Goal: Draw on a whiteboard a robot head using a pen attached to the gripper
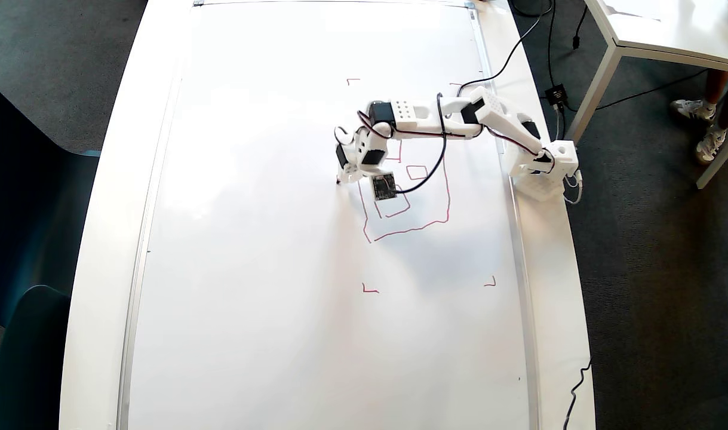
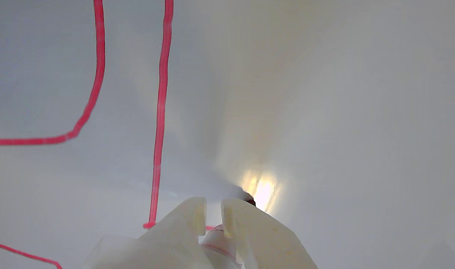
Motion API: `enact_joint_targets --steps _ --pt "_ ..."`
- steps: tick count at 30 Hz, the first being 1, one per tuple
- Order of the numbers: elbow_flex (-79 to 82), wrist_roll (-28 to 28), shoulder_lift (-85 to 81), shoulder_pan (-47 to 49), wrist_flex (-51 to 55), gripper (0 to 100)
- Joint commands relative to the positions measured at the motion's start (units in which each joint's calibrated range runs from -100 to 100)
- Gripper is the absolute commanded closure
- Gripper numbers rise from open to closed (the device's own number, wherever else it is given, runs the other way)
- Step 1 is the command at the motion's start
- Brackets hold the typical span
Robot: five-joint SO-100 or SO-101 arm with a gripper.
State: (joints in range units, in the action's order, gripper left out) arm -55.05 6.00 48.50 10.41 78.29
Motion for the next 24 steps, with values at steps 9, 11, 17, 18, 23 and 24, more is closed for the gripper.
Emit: enact_joint_targets --steps 9,11,17,18,23,24 --pt "-1.10 -0.21 -0.24 0.61 -1.84 99" --pt "-0.65 -0.21 -0.24 0.61 -4.71 99" --pt "-0.38 -0.21 -0.15 0.68 -10.61 99" --pt "-0.38 -0.21 -0.15 0.68 -10.61 99" --pt "0.62 -0.10 -0.32 0.46 -10.27 99" --pt "0.62 -0.10 -0.32 0.53 -9.74 99"
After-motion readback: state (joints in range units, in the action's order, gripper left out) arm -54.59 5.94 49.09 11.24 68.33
